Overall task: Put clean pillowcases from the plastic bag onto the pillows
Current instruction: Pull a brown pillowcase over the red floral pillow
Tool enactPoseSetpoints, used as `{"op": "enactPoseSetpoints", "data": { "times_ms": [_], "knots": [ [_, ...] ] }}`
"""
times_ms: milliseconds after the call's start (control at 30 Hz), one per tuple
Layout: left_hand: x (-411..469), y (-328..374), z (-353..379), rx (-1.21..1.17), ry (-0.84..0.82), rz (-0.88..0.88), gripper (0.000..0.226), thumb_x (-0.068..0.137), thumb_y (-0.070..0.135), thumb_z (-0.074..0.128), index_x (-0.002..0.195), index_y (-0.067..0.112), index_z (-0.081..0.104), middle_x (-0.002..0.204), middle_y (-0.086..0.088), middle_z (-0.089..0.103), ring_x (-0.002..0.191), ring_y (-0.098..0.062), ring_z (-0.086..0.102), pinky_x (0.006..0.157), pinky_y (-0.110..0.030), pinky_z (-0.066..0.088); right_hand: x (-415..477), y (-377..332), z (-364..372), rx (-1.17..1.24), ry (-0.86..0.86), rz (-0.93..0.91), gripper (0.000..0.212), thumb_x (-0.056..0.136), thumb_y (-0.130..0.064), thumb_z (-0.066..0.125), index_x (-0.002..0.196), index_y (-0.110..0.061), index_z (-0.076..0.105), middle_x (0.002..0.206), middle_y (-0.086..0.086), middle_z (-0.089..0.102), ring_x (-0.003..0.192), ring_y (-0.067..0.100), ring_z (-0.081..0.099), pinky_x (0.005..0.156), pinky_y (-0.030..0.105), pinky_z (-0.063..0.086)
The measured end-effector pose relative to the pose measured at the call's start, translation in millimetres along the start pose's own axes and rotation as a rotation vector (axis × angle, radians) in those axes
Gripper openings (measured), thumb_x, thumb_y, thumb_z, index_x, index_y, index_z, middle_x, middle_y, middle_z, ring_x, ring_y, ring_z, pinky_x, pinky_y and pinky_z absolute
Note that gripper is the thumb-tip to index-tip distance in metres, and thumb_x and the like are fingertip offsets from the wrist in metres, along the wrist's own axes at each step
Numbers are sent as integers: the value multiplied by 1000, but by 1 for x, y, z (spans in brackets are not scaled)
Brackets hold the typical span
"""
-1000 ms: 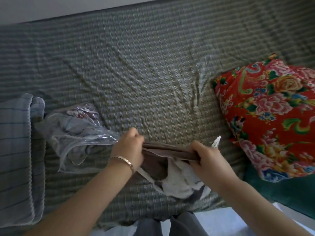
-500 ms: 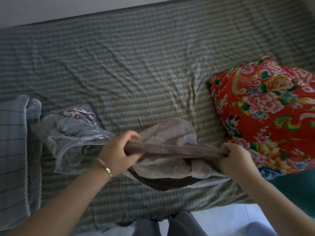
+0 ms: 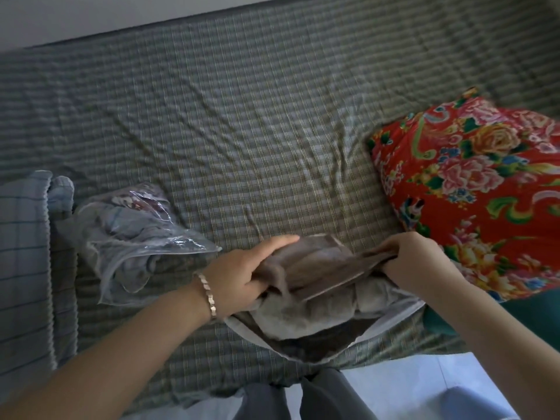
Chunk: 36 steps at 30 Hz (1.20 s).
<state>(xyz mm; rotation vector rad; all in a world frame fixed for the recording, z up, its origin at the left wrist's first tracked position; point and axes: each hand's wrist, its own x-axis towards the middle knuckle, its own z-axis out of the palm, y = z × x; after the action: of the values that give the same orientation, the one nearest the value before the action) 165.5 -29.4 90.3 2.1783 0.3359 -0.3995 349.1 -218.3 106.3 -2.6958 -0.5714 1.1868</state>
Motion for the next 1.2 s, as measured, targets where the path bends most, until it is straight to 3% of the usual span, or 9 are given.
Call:
{"op": "enactPoseSetpoints", "data": {
  "times_ms": [167, 300, 433, 533, 633, 767, 867, 1033, 1200],
  "knots": [
    [3, 12, -1, 399, -173, -131, 9, 74, 31, 52, 67, 34, 48, 81, 16, 54, 76, -7, 56, 67, -24, 47, -4, 5, 8, 97, -69, -67, 24, 84, 0, 42, 79, -15, 60, 74, 1, 57, 63, 11, 49, 49, 22, 32],
    [6, 8, 8, 239, -178, -285, 13, 77, 34, 58, 77, 22, 60, 98, 18, 54, 76, -6, 53, 66, -21, 43, -19, 5, 24, 486, -86, -93, 21, 84, 3, 43, 80, -4, 63, 56, 0, 52, 51, 14, 42, 45, 25, 29],
    [10, 3, 11, -197, 142, -423, 31, 75, -2, 57, 60, 21, 44, 54, 5, 44, 52, -10, 42, 48, -19, 33, -27, 3, 30, 488, -56, -214, 14, 81, -14, 65, 74, -3, 63, 50, -3, 50, 41, 5, 39, 41, 21, 31],
    [11, 6, 11, -386, 341, -431, 36, 78, -16, 42, 69, 19, 44, 59, 2, 46, 55, -12, 41, 45, -14, 34, -28, 6, 26, 429, -63, -208, 14, 69, -22, 78, 72, -18, 65, 56, -6, 62, 49, 1, 53, 46, 17, 40],
    [7, 17, 2, -532, 94, -341, 27, 83, 1, 53, 96, 24, 51, 76, 2, 58, 68, -14, 53, 61, -20, 44, -21, 12, 21, 201, -16, -131, 10, 72, -19, 73, 77, -17, 64, 65, -4, 62, 62, 10, 57, 54, 24, 46],
    [5, 24, 5, 165, -294, -220, 9, 83, 24, 59, 77, 26, 52, 80, 10, 57, 77, -9, 59, 64, -18, 46, -17, 13, 10, -99, -149, -190, 8, 78, -13, 63, 79, -21, 61, 80, -8, 54, 71, 9, 53, 57, 18, 44],
    [3, 17, 17, 281, -220, -102, 6, 80, 14, 57, 76, 16, 61, 100, 7, 52, 84, -13, 56, 73, -24, 49, -21, 9, 13, -253, -207, -265, 18, 82, -10, 54, 86, -25, 63, 72, -12, 51, 63, 3, 46, 58, 19, 43],
    [-3, 20, 21, -65, 12, -82, 32, 80, -4, 50, 90, 26, 43, 63, 15, 52, 59, 9, 53, 53, -7, 37, -28, 6, 19, -75, -229, -292, 34, 79, -18, 58, 110, -32, 53, 86, -10, 63, 76, 6, 57, 71, 24, 51],
    [-14, 20, 24, -184, 106, 99, 77, 79, 5, 48, 130, 57, 22, 108, 4, 59, 78, -10, 60, 69, -22, 52, -23, 2, 31, -104, -279, -129, 28, 77, -45, 64, 85, -18, 62, 79, -4, 64, 73, 13, 61, 69, 30, 54]
  ]
}}
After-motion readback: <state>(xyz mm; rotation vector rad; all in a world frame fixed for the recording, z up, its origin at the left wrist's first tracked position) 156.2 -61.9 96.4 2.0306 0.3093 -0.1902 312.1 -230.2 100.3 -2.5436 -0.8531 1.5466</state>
